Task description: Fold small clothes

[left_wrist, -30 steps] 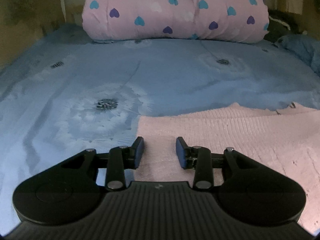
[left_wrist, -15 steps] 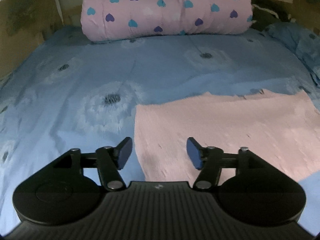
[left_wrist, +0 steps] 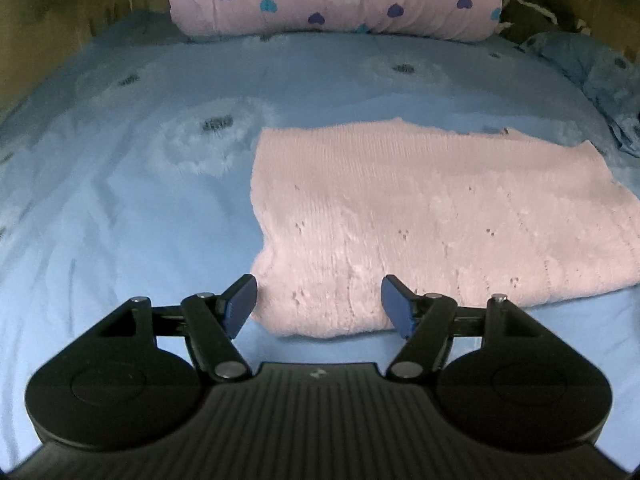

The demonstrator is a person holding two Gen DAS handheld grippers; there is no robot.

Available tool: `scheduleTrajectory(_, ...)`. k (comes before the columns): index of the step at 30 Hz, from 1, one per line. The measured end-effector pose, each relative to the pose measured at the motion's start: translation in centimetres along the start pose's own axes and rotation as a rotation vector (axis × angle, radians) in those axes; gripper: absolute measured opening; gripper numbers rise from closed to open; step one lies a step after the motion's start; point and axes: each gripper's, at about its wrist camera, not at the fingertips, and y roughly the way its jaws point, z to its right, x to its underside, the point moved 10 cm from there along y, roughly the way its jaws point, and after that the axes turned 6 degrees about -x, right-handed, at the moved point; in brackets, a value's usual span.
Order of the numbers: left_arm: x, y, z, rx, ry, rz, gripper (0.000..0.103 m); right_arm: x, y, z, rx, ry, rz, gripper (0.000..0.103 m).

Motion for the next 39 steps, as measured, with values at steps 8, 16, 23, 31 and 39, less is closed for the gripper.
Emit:
scheduleTrajectory(8, 0.0, 1.3, -0.2, 0.005, 0.018, 0.024, 0.075, 2.8, 0.5, 0.7, 0.021, 0.197, -0.024, 0.058)
scheduleTrajectory(16, 0.0, 2.3, -0.8, 0.023, -0.023, -0.001, 0.082, 3.8, 3.2, 1.0, 0.023, 0.459, 0.056, 0.061)
scheduleTrajectory(23, 0.1, 2.7, -1.0, 0.033, -0.048, -0.014, 0.084, 3.7, 3.6, 0.5, 0.024, 0.552, 0.115, 0.065)
scheduleTrajectory(31, 0.2, 2.9, -1.0, 0.036, -0.061, -0.022, 0.085, 4.2, 4.3, -0.2, -0.040, 0.628, 0.116, 0.065)
scheduleTrajectory(39, 0.3, 3.3, -1.3, 0.063, -0.106, -0.050, 0.085, 2.8, 6.7, 1.3, -0.006, 0.637, 0.219, 0.063)
